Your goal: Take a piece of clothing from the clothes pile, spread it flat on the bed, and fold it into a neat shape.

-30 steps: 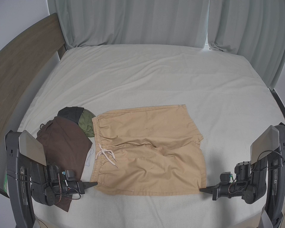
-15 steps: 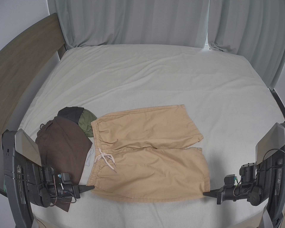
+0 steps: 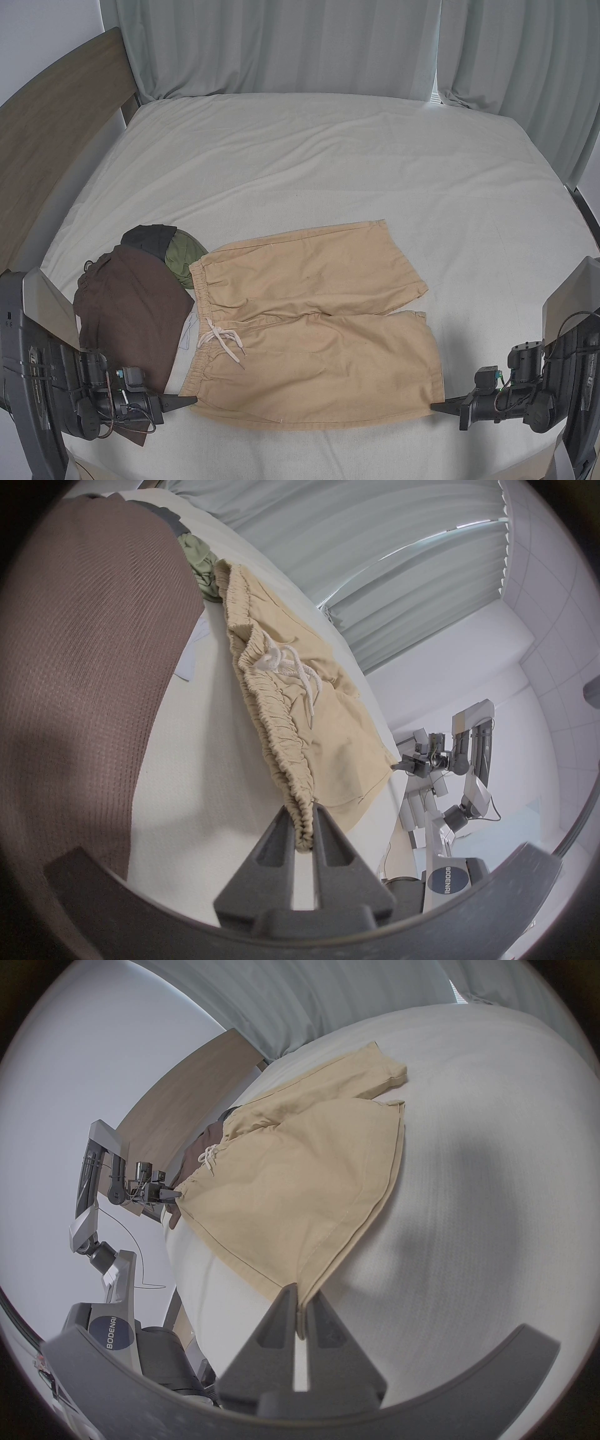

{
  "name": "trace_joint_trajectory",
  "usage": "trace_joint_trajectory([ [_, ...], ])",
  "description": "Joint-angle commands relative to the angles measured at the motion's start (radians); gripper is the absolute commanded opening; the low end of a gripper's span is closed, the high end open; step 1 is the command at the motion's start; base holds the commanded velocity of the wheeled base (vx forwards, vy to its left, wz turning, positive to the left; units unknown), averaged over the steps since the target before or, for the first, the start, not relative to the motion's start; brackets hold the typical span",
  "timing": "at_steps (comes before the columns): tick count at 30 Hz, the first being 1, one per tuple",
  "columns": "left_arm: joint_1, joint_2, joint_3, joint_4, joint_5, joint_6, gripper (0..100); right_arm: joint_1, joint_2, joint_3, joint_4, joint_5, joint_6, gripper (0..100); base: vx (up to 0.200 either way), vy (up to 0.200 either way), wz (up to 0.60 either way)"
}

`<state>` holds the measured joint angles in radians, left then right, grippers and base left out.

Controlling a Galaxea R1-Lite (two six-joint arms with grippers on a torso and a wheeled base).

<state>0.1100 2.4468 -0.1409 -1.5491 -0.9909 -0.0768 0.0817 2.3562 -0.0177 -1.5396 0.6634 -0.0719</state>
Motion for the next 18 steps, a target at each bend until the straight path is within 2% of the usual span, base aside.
trace_joint_trajectory([
  [1,0.0,-0.014,0.032,0.0,0.0,0.034,0,-0.008,-0.032,0.016,0.006,0.002,-0.009,0,0.0,0.0,0.0],
  [10,0.008,-0.014,0.103,0.0,-0.002,0.126,0,-0.03,-0.064,0.016,0.012,0.002,-0.014,0,0.0,0.0,0.0],
  [12,0.019,-0.012,0.118,0.0,-0.023,0.152,0,-0.03,-0.066,0.016,0.022,0.002,-0.022,0,0.0,0.0,0.0],
  [18,0.043,-0.006,0.138,0.003,-0.061,0.206,0,-0.028,-0.115,0.016,0.168,0.002,-0.097,0,0.0,0.0,0.0],
])
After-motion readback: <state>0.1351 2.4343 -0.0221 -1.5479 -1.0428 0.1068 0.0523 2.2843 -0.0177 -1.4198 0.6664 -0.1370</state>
